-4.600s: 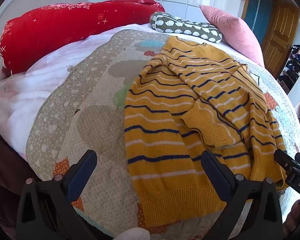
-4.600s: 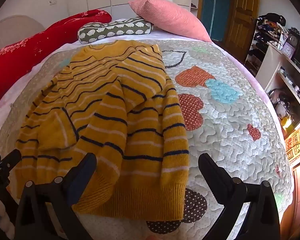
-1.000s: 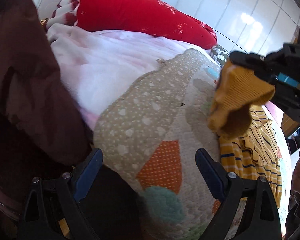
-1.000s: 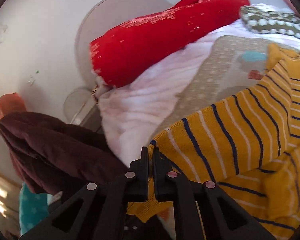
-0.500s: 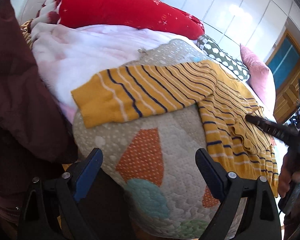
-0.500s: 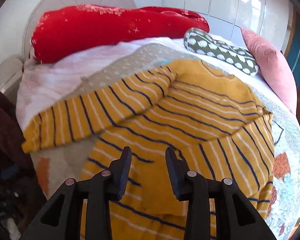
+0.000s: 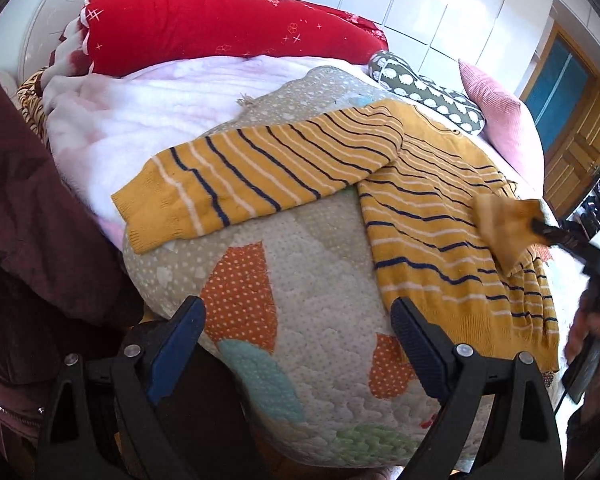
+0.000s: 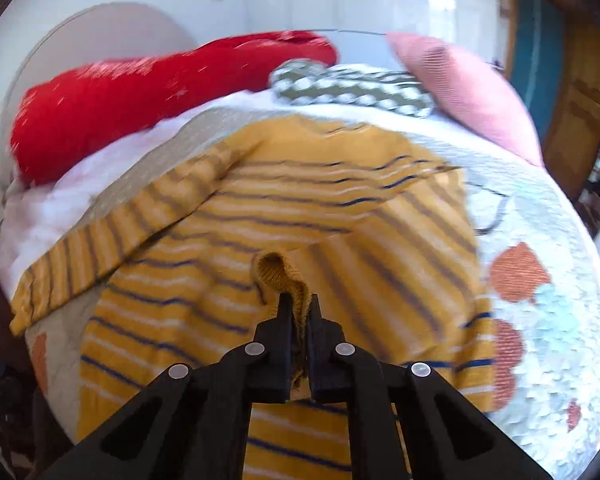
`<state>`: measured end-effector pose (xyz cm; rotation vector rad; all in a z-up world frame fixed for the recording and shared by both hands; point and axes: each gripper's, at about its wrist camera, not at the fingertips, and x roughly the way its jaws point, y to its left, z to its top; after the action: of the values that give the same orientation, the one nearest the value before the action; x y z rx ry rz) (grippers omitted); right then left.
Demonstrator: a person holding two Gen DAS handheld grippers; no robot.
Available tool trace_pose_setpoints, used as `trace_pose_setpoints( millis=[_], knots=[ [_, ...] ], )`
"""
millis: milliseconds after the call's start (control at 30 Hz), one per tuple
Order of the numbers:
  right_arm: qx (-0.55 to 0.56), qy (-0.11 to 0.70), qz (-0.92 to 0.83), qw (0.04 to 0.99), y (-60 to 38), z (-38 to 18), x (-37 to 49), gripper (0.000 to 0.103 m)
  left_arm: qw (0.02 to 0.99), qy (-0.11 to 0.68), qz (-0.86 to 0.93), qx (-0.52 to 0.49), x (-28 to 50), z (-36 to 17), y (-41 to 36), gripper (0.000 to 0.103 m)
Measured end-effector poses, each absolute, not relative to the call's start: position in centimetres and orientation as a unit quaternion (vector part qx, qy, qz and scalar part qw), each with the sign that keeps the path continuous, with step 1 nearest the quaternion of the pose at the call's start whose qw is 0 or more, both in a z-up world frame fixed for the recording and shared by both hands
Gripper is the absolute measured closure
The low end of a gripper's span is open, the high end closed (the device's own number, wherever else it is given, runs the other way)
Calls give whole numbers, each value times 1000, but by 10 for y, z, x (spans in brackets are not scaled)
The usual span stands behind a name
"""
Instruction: Fold small clothes
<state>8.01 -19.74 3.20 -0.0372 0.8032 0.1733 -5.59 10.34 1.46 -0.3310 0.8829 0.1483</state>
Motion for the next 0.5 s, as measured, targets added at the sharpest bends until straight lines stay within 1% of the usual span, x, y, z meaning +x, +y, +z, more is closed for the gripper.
trace_pose_setpoints(
  millis=[67, 133, 200, 267, 300, 333, 367, 400, 500],
  knots=[
    [-1, 372, -22, 928, -260, 46, 92, 99, 888, 428, 68, -155, -52, 14, 98, 9],
    [3, 346, -163, 924, -327, 59, 98, 98, 886, 433, 61, -152, -48, 12, 93, 9],
    [21, 334, -289, 897, -389, 67, 91, 93, 881, 443, 49, -156, -41, 8, 89, 10],
    [76, 336, -299, 890, -429, 72, 71, 92, 876, 453, 37, -158, -34, 2, 85, 10],
    [94, 337, -284, 893, -436, 72, 59, 84, 873, 460, 28, -162, -30, -1, 83, 10],
    [100, 341, -266, 896, -436, 71, 49, 70, 868, 466, 16, -170, -25, -5, 82, 9],
    [100, 351, -238, 900, -430, 67, 40, 61, 862, 472, 2, -182, -20, -10, 81, 10],
    [105, 362, -199, 905, -423, 61, 34, 51, 856, 478, -12, -194, -15, -15, 80, 10],
    [153, 399, -60, 902, -394, 36, 9, 49, 842, 495, -44, -210, 0, -27, 75, 10]
  ],
)
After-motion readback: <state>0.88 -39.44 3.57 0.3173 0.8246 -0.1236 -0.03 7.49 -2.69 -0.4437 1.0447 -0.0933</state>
